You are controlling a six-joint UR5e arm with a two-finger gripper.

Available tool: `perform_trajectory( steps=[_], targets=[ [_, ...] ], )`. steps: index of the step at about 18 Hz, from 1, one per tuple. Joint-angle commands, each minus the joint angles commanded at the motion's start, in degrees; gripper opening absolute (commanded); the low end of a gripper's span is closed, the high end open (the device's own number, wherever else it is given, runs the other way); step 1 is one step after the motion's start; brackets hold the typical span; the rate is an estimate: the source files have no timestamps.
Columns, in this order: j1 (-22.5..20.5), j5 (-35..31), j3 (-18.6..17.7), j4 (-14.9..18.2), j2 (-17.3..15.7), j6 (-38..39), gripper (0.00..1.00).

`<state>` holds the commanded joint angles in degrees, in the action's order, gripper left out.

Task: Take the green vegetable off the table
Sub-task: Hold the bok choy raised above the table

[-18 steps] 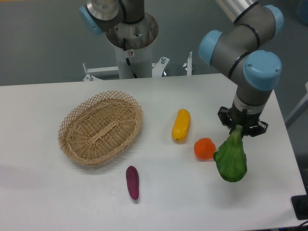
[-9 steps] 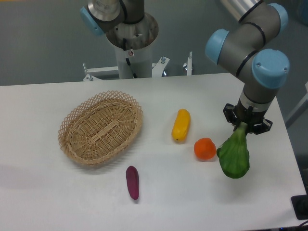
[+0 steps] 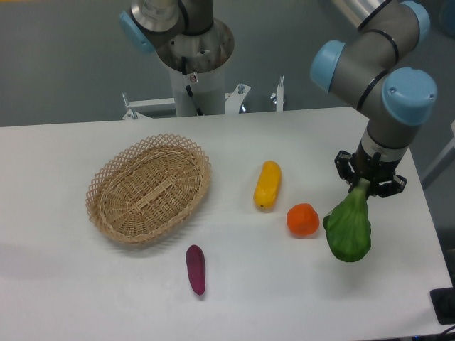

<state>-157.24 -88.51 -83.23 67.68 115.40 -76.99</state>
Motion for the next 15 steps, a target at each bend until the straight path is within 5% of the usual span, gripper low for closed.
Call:
perform_trajectory(
  steps=[15],
  targets=[
    [0.0, -0.1, 1.3, -0.1, 0.8, 0.1, 0.22]
  ],
)
